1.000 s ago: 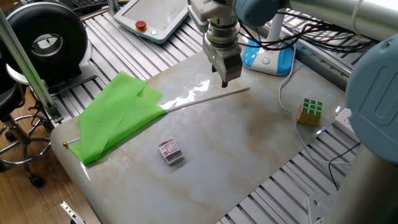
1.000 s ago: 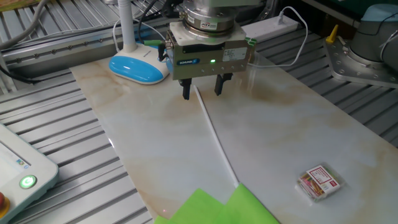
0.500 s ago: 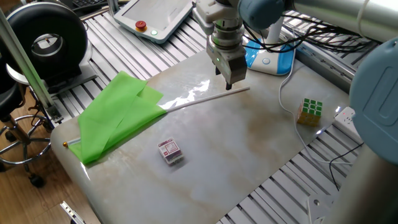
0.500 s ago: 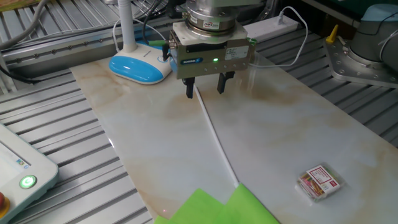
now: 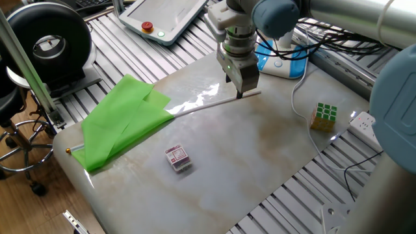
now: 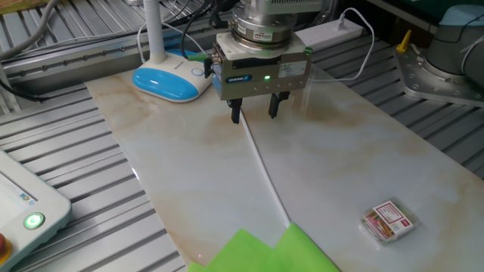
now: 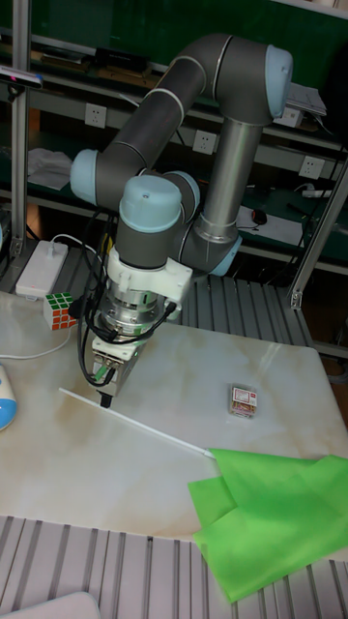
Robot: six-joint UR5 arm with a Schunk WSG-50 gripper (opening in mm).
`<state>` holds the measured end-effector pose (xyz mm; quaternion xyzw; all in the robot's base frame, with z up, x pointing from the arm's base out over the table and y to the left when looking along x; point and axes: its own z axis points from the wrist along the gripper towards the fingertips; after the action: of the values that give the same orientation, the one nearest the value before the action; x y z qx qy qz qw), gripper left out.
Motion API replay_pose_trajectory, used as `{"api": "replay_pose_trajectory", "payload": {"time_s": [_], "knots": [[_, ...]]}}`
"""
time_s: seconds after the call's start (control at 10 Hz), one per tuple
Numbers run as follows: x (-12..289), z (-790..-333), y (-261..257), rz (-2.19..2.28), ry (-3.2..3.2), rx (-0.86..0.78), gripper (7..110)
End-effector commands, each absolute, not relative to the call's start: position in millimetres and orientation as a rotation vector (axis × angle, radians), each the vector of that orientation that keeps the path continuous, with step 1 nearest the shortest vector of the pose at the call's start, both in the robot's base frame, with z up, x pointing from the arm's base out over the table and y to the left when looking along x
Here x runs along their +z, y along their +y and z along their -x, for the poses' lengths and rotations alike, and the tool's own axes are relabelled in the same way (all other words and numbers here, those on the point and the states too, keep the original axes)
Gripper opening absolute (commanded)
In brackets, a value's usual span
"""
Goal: Wave the flag
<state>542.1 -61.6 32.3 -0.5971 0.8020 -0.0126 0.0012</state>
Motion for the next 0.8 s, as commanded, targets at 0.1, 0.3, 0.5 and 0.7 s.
{"api": "replay_pose_trajectory", "payload": {"time_s": [0.1, 0.3, 0.5, 0.7], "knots": [[31, -541, -59, 1.793, 2.564, -0.029, 66], [31, -538, -57, 1.766, 2.593, -0.009, 66], [31, -536, -61, 1.732, 2.634, -0.021, 66], [35, -535, -62, 1.725, 2.683, -0.066, 66]]}}
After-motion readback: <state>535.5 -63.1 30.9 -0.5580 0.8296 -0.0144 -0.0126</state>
